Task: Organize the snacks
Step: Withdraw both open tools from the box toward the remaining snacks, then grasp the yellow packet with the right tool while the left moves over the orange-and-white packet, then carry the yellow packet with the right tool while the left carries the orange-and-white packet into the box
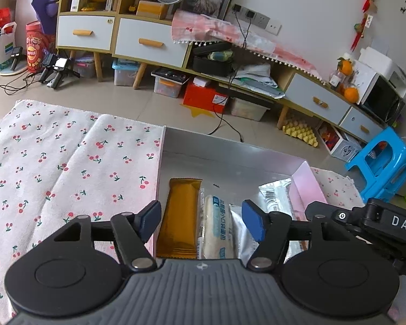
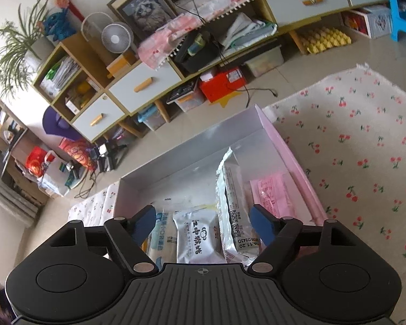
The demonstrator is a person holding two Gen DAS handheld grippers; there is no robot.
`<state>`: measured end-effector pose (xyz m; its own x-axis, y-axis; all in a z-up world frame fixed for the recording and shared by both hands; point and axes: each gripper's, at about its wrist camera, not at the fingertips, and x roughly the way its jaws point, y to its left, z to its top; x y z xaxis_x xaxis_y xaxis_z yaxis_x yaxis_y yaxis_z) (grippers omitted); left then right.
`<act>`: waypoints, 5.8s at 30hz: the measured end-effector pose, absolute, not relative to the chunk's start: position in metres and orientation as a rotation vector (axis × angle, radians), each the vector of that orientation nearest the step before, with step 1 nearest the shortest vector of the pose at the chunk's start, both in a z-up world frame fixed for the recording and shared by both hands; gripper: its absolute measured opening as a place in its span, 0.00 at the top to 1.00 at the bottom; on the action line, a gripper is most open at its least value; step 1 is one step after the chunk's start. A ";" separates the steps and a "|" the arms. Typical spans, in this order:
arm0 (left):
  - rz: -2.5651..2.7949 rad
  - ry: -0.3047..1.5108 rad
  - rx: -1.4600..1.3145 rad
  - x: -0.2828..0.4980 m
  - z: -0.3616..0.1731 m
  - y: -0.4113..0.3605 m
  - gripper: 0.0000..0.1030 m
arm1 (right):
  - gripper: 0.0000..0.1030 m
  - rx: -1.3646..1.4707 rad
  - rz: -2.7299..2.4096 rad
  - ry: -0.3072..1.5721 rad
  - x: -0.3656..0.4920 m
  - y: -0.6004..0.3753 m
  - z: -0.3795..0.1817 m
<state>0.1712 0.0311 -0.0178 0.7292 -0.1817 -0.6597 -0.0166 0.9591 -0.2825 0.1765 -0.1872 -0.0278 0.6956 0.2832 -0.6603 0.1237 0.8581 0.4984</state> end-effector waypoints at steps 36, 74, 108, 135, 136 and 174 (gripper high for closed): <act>-0.219 0.801 -0.175 0.100 -0.001 0.041 0.14 | 0.17 0.285 0.151 0.820 0.082 -0.207 0.017; -0.393 0.935 0.127 0.052 -0.056 -0.004 0.34 | 0.17 -0.001 0.149 0.986 0.028 -0.215 -0.041; -0.332 0.939 0.247 0.066 -0.068 -0.022 0.59 | 0.18 -0.149 0.175 0.983 0.049 -0.185 -0.077; -0.358 0.940 0.062 0.064 -0.032 -0.001 0.61 | 0.50 0.062 0.172 1.013 0.052 -0.196 -0.047; -0.355 0.937 0.055 0.065 -0.030 0.000 0.61 | 0.50 0.066 0.173 1.012 0.052 -0.196 -0.045; -0.205 0.824 -0.230 0.139 0.005 0.036 0.61 | 0.50 0.363 0.095 0.862 0.131 -0.193 -0.003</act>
<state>0.1394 0.0356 0.0047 0.6619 -0.2680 -0.7000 0.0903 0.9556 -0.2805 0.1314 -0.1932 -0.0033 0.6510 0.2270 -0.7243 0.0638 0.9345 0.3502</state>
